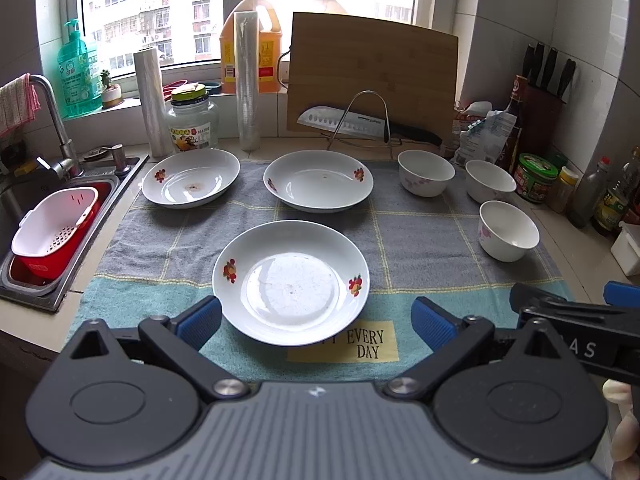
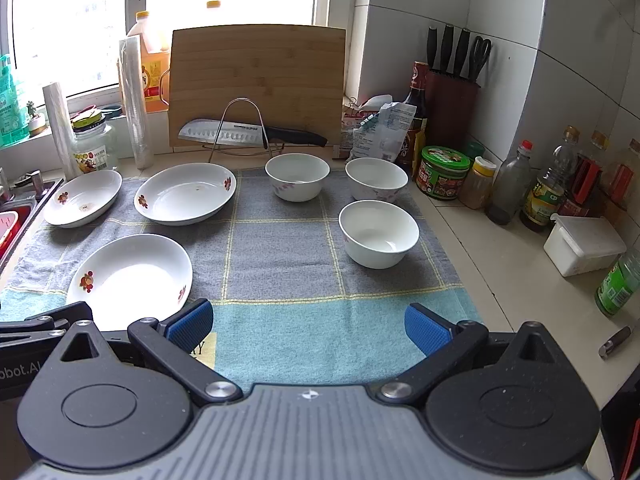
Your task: Organize plates and bowls
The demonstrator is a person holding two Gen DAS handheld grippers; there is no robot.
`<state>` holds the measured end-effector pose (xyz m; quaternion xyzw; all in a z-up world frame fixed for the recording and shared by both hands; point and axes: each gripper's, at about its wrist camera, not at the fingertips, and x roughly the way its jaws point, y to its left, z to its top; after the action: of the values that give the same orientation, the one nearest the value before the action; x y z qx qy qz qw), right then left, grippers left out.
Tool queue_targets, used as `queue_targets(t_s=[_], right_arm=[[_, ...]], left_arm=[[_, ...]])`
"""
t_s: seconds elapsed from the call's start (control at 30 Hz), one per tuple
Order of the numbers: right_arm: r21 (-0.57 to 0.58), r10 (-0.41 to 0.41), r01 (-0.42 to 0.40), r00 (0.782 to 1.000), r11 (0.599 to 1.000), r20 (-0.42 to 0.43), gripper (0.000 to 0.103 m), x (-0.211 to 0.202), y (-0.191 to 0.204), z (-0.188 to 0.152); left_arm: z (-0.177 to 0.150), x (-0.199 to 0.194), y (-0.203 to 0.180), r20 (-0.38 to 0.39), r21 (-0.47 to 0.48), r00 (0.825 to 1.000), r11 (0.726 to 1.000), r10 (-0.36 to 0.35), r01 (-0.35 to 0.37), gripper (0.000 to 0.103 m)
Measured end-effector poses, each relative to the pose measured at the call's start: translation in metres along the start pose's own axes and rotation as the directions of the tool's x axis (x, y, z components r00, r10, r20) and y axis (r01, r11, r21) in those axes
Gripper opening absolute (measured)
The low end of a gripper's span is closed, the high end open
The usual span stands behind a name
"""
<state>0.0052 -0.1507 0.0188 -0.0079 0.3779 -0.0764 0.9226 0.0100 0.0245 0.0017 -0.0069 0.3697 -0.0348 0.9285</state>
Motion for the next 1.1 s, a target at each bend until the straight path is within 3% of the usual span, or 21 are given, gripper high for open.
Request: queue_targets(t_s=[0.7, 0.87, 1.1], right_arm=[[0.037, -0.008, 0.005, 0.998, 0.999, 0.062, 0.103, 0.006, -0.008, -0.005], [0.031, -0.002, -0.001, 0.997, 1.000, 0.077, 0.103, 0.019, -0.021, -0.003], [-0.022, 0.067, -0.065, 0.994, 0.998, 0.081, 0.103, 0.050, -0.031, 0.007]], left_arm=[[-0.001, 0.016, 0.002, 0.053, 0.088, 0.993, 0.991, -0.110, 0.105, 0.100], [-0.001, 0.029, 0.002, 0.047, 0.091, 0.995, 0.992, -0.093, 0.088, 0.100], [0.001, 0.047, 0.006, 0.036, 0.045, 0.997, 0.997, -0.062, 0.060, 0.100]])
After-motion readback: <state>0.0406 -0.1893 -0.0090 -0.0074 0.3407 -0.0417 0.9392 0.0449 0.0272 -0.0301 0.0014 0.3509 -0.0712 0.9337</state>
